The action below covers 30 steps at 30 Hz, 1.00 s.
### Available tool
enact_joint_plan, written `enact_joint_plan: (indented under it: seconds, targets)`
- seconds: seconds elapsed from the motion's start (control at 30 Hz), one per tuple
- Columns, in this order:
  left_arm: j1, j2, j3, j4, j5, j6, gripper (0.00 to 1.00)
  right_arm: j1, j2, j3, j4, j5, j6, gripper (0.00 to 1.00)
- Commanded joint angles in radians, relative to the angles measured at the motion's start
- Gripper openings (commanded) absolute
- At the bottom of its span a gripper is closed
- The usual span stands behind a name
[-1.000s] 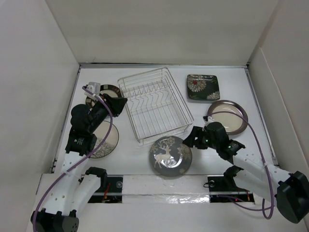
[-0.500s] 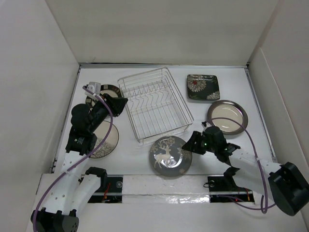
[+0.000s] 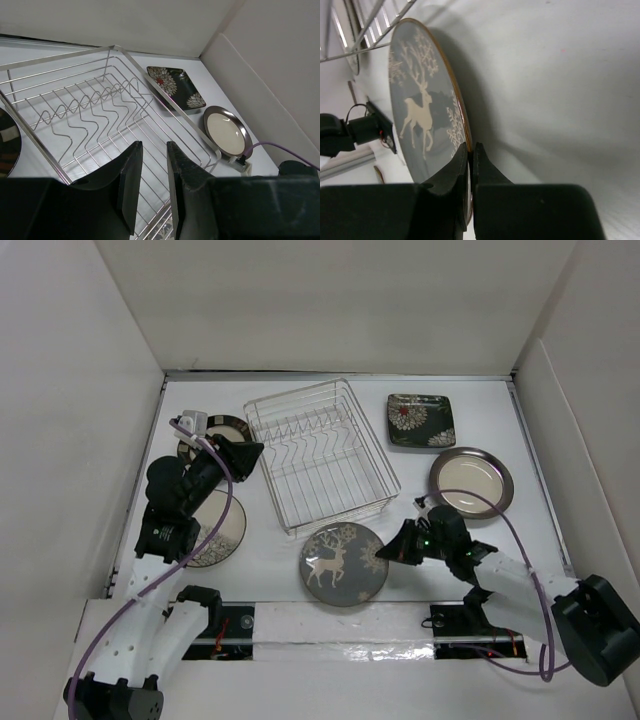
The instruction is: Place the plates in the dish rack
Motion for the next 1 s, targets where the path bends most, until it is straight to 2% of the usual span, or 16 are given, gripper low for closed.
enact_joint_plan:
  seconds: [0.0, 0.27, 0.37, 0.6, 0.73, 0.8, 0.93, 0.97]
  targets:
    - [0.003, -0.018, 0.023, 0.026, -0.009, 0.009, 0.23, 0.039, -0.033, 0.0, -0.179, 0.062, -0.027, 0.0]
    - [0.003, -0.021, 0.02, 0.029, -0.006, 0.006, 0.23, 0.163, -0.321, 0.187, -0.542, 0.044, -0.098, 0.0]
    - [0.003, -0.03, 0.02, 0.032, -0.013, 0.006, 0.23, 0.227, -0.361, 0.289, -0.603, 0.017, -0.15, 0.0]
    - [0.003, -0.032, 0.023, 0.027, -0.026, 0.006, 0.23, 0.344, -0.386, 0.496, -0.47, -0.043, -0.176, 0.0]
    - [0.003, -0.036, 0.025, 0.014, -0.035, 0.012, 0.23, 0.344, -0.352, 0.616, -0.385, -0.051, -0.23, 0.0]
    - [0.003, -0.044, 0.029, 0.007, -0.049, 0.018, 0.23, 0.334, -0.349, 0.656, -0.368, 0.044, -0.254, 0.0]
    - [0.003, -0.038, 0.037, -0.002, -0.053, 0.021, 0.23, 0.214, -0.297, 0.753, -0.334, 0.22, -0.323, 0.0]
    - [0.003, -0.044, 0.034, -0.002, -0.053, 0.021, 0.23, 0.162, -0.28, 0.785, -0.317, 0.31, -0.339, 0.0]
